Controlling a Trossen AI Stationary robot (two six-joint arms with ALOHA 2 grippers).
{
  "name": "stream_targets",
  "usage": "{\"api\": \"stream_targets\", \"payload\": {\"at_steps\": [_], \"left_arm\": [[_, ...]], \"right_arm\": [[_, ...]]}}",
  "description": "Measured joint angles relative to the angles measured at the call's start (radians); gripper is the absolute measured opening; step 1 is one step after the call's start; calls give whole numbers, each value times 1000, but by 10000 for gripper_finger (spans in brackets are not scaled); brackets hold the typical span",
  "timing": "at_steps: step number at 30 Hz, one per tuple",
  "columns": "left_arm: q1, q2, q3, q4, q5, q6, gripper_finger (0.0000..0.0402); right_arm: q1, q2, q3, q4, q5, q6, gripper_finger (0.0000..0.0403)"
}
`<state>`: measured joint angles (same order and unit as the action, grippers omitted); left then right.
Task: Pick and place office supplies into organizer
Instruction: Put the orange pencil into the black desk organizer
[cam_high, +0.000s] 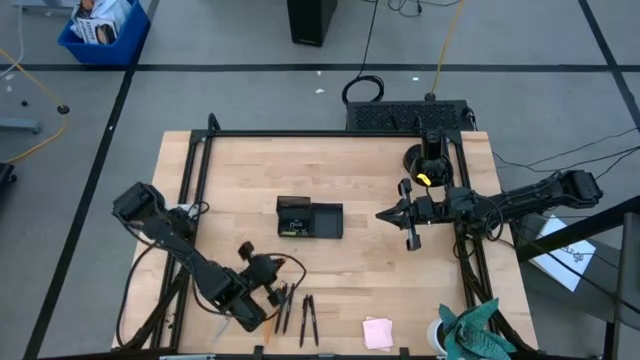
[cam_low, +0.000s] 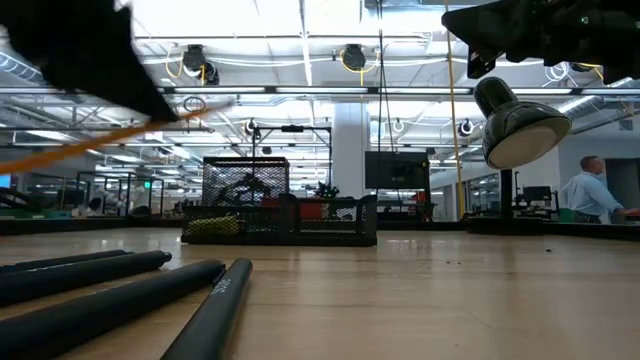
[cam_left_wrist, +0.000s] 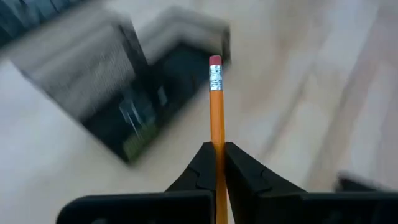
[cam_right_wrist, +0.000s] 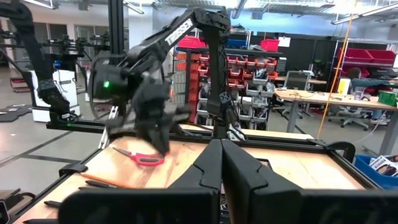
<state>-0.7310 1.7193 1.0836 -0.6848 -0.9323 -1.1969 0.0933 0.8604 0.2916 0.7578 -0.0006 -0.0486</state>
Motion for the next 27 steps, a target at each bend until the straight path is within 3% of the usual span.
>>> {"api": "stream_targets", "payload": {"at_steps": [4,7,12,16,19,22,27], "left_arm": [[45,-88,0,9,-128,157,19],[79,-156,1,60,-185,360,10],[160,-261,2,181,-117,761,7],[258,-340,2,204,-77,905,13],[332,-393,-34,325,22,1074,6],[404,-452,-132,604,241,1281,6],[519,-517,-336,1025,526,1405,11]], "right_arm": [[0,0,0,0,0,1,0],[0,0,0,0,0,0,0],[0,0,0,0,0,-16,0],[0,0,0,-2,0,-17,0],[0,0,0,-2,0,-19,0],[0,0,0,-2,0,-21,0],[0,0,0,-7,0,-24,0]]}}
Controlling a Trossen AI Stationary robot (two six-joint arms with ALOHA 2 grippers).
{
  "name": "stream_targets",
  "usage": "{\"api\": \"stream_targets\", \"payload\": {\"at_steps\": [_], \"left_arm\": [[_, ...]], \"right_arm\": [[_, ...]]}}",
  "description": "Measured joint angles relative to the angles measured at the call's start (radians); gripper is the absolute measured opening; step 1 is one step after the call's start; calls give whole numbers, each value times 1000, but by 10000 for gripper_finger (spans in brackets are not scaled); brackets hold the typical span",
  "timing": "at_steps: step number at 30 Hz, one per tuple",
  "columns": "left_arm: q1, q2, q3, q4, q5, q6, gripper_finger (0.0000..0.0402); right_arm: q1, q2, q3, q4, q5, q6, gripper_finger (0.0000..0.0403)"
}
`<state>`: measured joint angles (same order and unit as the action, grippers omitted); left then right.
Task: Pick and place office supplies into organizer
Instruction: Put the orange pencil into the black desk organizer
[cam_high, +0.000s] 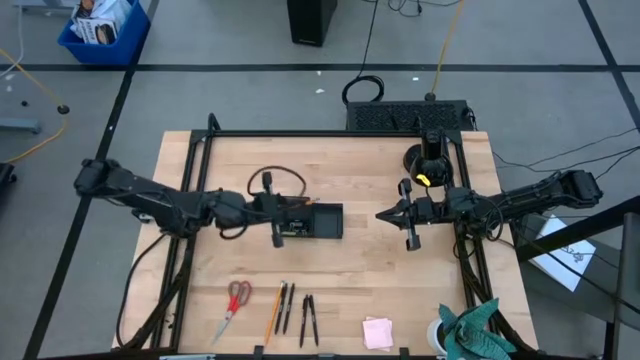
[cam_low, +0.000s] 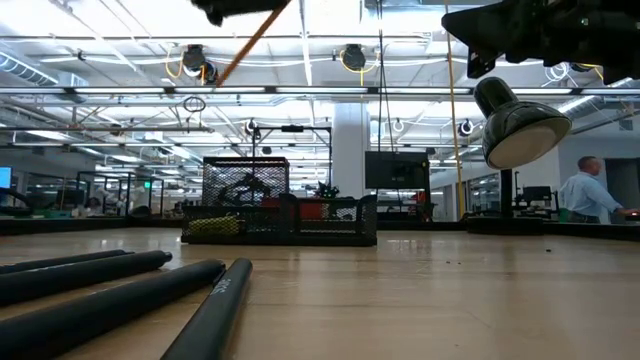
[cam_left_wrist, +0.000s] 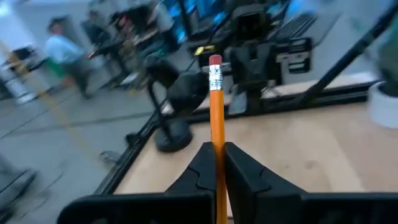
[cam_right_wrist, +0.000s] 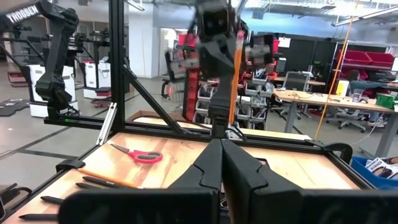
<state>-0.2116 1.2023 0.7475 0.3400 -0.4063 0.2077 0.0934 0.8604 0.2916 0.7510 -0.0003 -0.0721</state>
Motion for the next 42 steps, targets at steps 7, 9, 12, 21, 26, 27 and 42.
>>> {"api": "stream_targets", "payload": {"at_steps": [7,9,12,21,26,27,42], "left_arm": [[153,18,-245,404,318,11,10],[181,18,-270,445,344,-2,14],[219,17,-282,445,382,5,14],[323,56,-282,448,490,4,13],[356,157,-282,531,550,4,5],[361,184,-282,566,561,-1,5],[395,386,-281,716,547,-49,16]], "right_arm": [[0,0,0,-22,4,-25,0],[-1,0,0,-31,12,-34,0],[-1,0,0,-33,53,-38,0],[-8,0,0,-14,85,-73,0],[-26,0,0,-15,108,-73,0],[-28,0,0,-16,108,-72,0],[-28,0,0,-39,105,-71,0]]}}
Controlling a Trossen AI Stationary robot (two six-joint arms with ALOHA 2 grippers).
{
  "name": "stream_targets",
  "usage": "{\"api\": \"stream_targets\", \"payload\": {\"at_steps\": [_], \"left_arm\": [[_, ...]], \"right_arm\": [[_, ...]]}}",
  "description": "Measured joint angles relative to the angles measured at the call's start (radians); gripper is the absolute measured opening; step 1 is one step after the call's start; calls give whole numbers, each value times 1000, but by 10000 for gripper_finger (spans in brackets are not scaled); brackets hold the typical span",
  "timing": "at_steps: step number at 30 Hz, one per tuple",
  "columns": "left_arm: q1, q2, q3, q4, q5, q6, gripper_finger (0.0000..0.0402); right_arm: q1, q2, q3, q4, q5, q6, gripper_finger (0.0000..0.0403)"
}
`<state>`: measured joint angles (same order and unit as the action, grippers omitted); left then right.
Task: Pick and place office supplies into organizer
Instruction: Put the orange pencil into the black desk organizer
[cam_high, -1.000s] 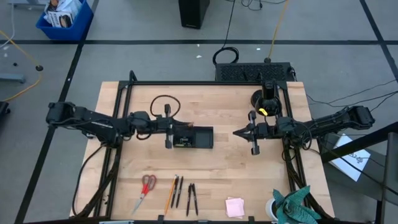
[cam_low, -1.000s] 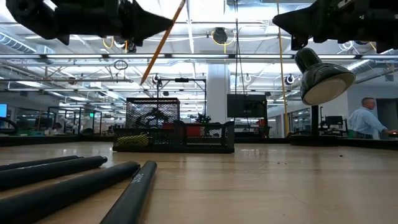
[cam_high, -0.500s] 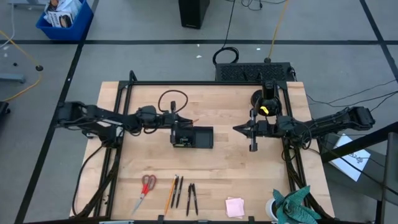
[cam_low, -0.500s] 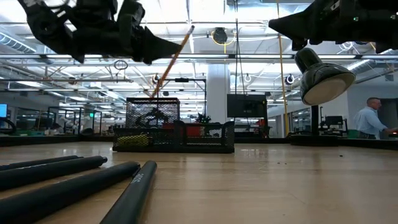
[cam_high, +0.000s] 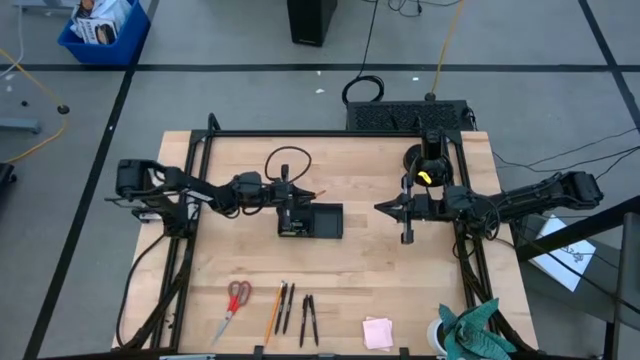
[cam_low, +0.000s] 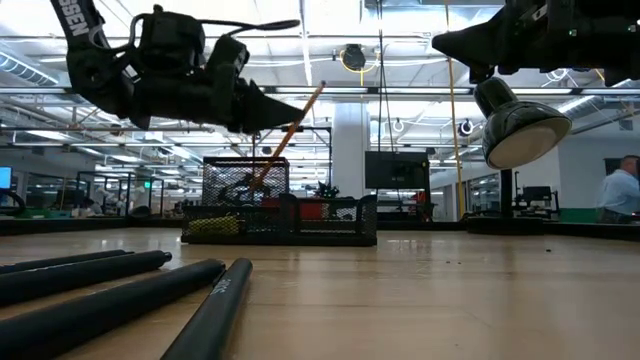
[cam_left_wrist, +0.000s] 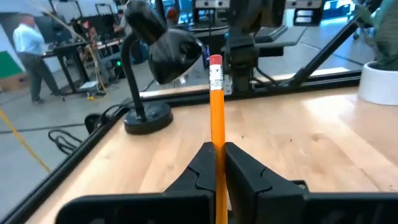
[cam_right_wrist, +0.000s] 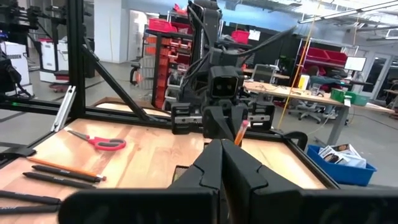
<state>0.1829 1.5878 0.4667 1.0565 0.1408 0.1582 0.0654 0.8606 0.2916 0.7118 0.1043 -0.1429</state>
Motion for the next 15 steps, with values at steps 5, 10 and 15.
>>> {"api": "stream_targets", "payload": {"at_steps": [5,10,15], "left_arm": [[-7,24,0,3,-10,-2,8],[-10,30,0,-4,-58,-15,13],[-11,30,0,-8,-109,-48,19]], "right_arm": [[0,0,0,-15,0,24,0],[0,0,0,-14,0,26,0],[9,0,0,-14,0,27,0]]}}
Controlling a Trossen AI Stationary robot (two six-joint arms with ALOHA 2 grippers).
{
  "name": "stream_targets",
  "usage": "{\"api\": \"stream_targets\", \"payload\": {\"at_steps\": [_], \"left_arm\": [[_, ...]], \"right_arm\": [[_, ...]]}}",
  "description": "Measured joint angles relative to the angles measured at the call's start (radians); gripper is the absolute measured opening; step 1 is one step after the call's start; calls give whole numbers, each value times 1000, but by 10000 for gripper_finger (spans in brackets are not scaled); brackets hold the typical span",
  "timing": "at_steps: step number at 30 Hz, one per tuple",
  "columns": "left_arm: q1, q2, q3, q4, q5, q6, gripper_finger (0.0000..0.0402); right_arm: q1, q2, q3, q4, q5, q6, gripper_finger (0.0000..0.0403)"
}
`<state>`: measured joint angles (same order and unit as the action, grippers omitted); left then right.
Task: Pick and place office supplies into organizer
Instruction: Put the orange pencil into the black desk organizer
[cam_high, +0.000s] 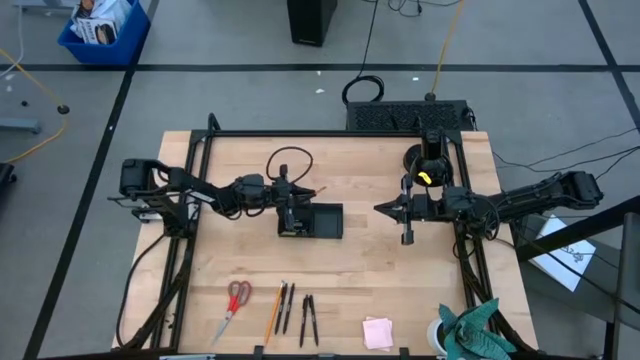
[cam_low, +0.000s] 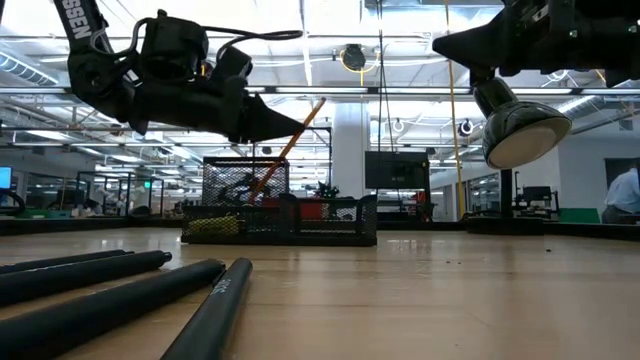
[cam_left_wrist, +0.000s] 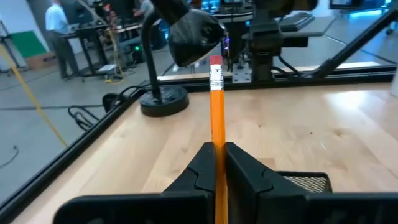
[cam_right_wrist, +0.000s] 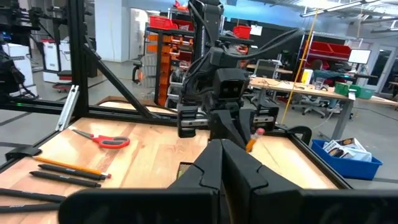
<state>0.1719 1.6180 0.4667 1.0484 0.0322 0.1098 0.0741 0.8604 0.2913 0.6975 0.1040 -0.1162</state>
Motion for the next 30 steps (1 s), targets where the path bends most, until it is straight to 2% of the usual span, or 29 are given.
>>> {"api": "stream_targets", "payload": {"at_steps": [6,13,20,26,30], "left_arm": [[-16,0,-30,11,-31,-19,5],[-24,0,-122,134,-64,-53,22],[-30,7,-127,111,-64,-49,5],[-40,42,-124,129,-99,-56,20],[-51,44,-123,128,-111,-64,15]], "right_arm": [[7,0,0,0,0,0,0],[7,0,0,1,0,0,0],[6,0,0,27,0,-5,0],[6,0,0,38,0,-6,0],[6,0,0,31,0,-8,0]]}}
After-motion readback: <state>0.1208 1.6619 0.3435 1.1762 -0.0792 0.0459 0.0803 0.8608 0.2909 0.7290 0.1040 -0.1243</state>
